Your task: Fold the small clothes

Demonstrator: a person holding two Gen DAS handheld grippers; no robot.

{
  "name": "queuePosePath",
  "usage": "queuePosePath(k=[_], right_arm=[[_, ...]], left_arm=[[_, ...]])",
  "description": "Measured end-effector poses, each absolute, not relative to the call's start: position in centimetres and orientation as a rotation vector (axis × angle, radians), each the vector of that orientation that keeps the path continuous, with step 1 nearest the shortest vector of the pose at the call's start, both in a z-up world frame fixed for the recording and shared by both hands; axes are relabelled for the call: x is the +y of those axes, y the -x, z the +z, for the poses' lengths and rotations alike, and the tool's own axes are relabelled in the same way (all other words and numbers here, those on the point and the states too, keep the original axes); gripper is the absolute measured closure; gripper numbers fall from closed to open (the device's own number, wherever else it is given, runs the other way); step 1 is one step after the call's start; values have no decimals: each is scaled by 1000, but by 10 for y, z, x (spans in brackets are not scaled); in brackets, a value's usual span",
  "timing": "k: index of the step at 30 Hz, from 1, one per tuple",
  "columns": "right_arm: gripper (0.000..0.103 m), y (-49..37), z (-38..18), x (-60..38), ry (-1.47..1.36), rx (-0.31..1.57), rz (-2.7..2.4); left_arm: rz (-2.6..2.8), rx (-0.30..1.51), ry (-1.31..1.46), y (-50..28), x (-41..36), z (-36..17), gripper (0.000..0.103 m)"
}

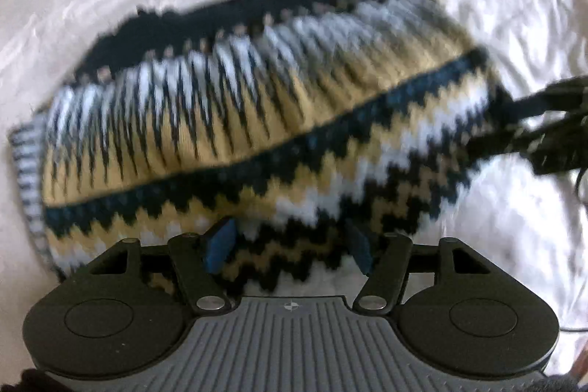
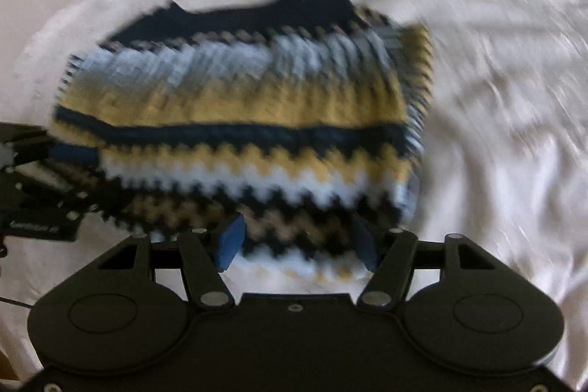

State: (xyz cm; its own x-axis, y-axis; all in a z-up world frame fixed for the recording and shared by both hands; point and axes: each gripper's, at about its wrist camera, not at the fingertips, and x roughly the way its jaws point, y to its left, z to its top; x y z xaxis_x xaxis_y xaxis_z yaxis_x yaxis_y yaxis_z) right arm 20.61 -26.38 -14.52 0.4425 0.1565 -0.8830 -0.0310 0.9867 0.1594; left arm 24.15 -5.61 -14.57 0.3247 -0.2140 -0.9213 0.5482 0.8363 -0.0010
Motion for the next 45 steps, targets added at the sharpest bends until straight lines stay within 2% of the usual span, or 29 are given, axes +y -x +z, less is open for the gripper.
queuePosePath(k=[5, 10, 13, 18, 22, 26, 31, 35, 41, 42, 45], right_arm=[[37, -202, -147, -272, -150, 1109, 127], [34, -198, -124, -291, -294, 1032, 110], [29, -196, -112, -310, -387, 971, 72], [28, -203, -114, -336, -487, 947, 25], [27, -207, -126, -351, -557, 963, 12], [27, -211, -134, -358, -589, 977, 13], [18, -222, -140, -364, -631, 982, 52], [17, -236, -145, -367, -631, 996, 89], [14, -258, -166, -375, -740, 1018, 155], [13, -262, -171, -375, -761, 1025, 171], [0, -271, -183, -375, -813, 1023, 221]], left_arm=[[-513, 1152, -297, -240, -45, -146, 38], [-503, 1166, -277, -245, -44, -147, 38], [-503, 1174, -223, -245, -46, -132, 38], [-506, 1097, -76, -259, -44, -91, 38], [-462, 1059, -52, -292, -49, -79, 38], [-396, 1055, -96, -326, -60, -87, 37], [-290, 1164, -132, -365, -61, -121, 37], [-292, 1200, -133, -373, -63, -143, 28], [-282, 1214, -114, -378, -66, -147, 21], [-281, 1216, -113, -377, -66, -147, 21], [-276, 1218, -109, -381, -69, -149, 18]])
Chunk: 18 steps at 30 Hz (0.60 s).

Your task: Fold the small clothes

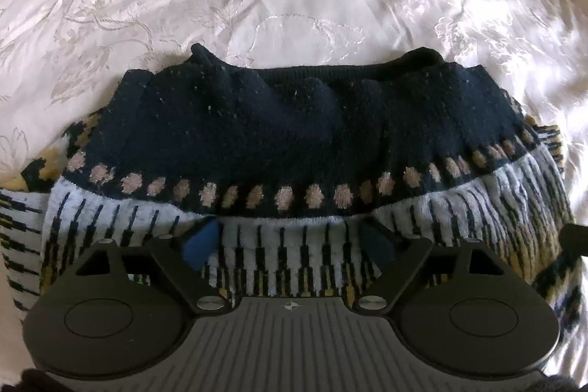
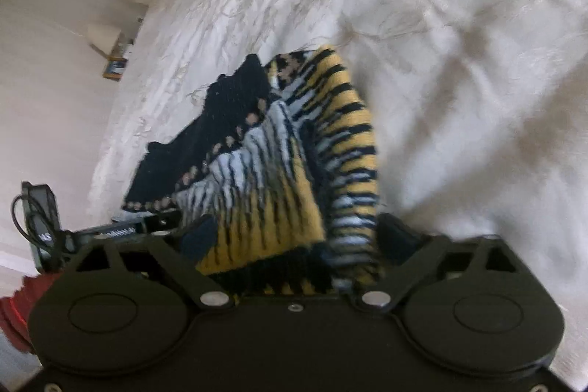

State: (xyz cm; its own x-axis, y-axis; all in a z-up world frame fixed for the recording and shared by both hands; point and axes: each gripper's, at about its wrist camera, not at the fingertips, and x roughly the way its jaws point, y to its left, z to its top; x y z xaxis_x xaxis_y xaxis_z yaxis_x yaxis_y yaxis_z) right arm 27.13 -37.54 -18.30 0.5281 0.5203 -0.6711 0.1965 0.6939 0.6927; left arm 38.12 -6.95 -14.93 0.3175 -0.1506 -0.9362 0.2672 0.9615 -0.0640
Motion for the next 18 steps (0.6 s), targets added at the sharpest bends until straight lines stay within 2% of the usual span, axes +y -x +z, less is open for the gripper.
queuePosePath(k=[8, 14, 15, 17, 18], right_arm=[[0, -288, -188, -374, -839, 1018, 272], [0, -285, -188, -376, -846, 1014, 289], [4, -286, -187, -376, -836, 1019, 296], [38, -286, -185, -375, -811, 1035, 320], [66, -288, -185, -373, -786, 1062, 309]], left_arm=[[-242, 1219, -117, -382, -77, -151, 10], [-234, 1225, -116, -383, -79, -151, 10], [-232, 1226, -116, -383, -80, -151, 10], [-228, 1228, -117, -384, -81, -152, 10], [-228, 1228, -117, -384, -81, -152, 9]])
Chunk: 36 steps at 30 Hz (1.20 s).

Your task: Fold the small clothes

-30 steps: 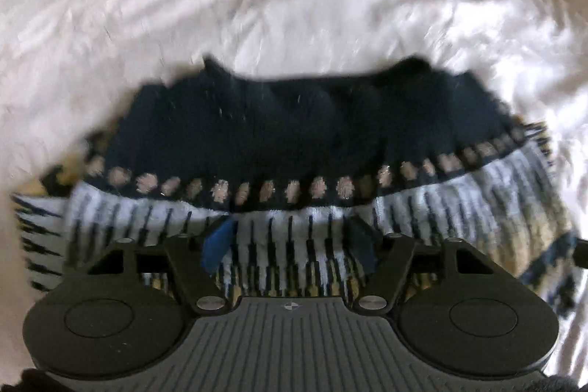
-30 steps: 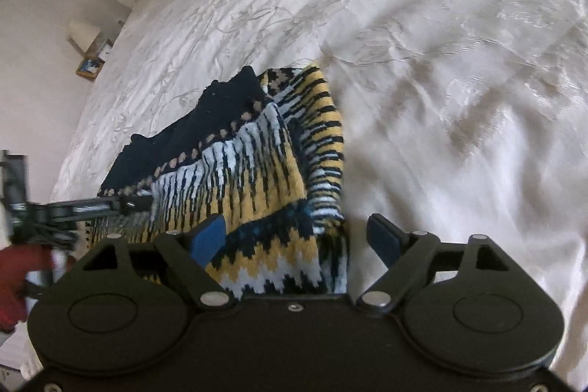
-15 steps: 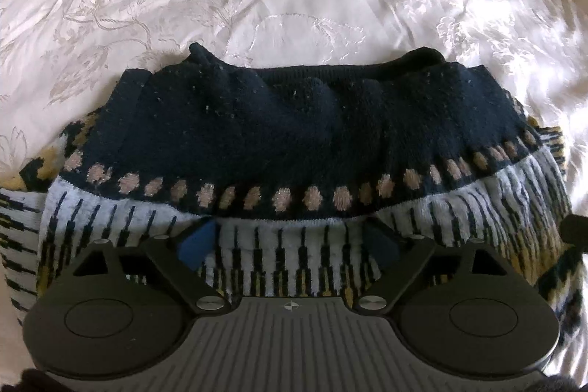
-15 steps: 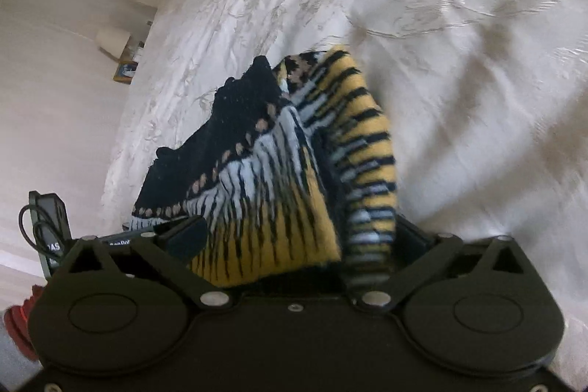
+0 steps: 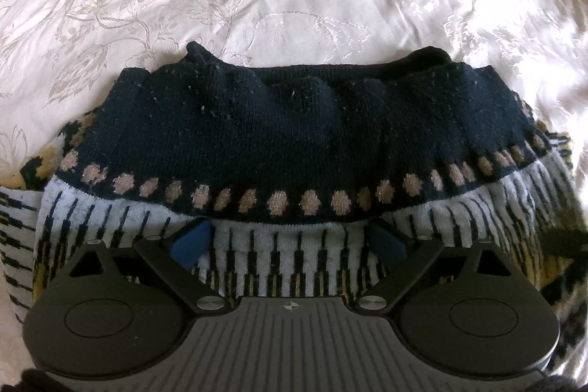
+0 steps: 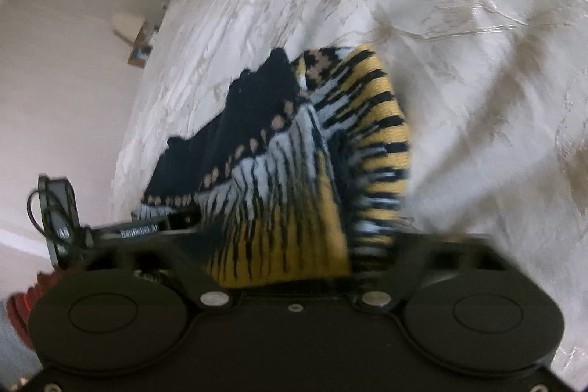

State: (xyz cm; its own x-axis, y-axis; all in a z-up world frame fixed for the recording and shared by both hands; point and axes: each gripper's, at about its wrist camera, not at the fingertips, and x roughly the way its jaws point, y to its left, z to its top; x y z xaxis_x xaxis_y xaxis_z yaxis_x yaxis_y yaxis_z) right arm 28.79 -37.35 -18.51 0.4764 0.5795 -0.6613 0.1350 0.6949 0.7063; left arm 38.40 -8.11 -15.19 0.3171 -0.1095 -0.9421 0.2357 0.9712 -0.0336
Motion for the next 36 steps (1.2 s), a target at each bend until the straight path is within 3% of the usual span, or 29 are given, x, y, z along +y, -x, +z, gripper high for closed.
queuePosePath(k=[11, 19, 27, 36], right_arm=[[68, -287, -159, -362, -709, 1072, 303], [68, -287, -156, -365, -739, 1077, 274], [68, -282, -154, -366, -754, 1064, 277], [68, -283, -143, -356, -694, 1069, 246]], left_arm=[[-210, 1166, -177, -415, -93, -134, 15], [-205, 1242, -238, -445, -106, -151, 13], [-237, 1104, -216, -374, -88, -102, 16], [-241, 1231, -175, -335, -80, -143, 14]])
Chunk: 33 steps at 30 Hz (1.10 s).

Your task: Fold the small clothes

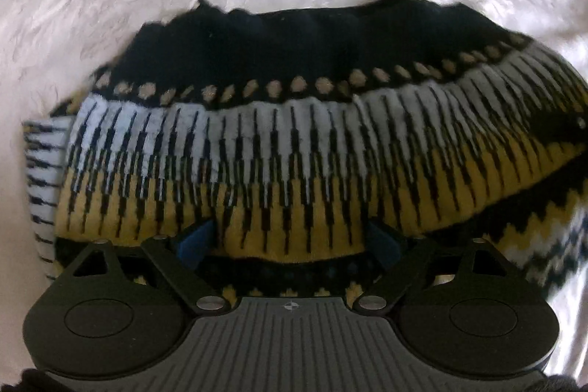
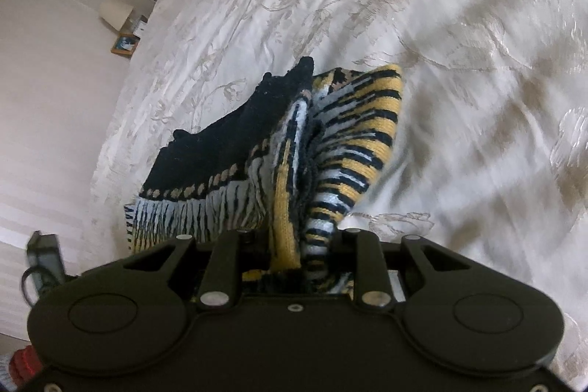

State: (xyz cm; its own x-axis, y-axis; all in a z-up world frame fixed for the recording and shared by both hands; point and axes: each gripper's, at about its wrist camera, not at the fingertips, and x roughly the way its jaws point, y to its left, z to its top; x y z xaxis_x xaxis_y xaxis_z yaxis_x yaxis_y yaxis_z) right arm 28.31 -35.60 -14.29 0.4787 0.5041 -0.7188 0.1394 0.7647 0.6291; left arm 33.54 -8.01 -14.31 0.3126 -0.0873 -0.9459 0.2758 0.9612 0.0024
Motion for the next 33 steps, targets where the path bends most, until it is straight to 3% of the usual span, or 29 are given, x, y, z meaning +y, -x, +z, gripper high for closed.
queuePosePath(k=[9, 18, 33], right_arm=[[68, -285, -90, -318, -580, 1016, 200], [68, -295, -28, -220, -516, 974, 253], [70, -333, -81, -58, -408, 1102, 231]], left_arm=[[-247, 1079, -24, -297, -19, -81, 16], [-191, 1085, 95, -242, 76, -68, 16], [-122, 1170, 200, -187, 180, -91, 16]])
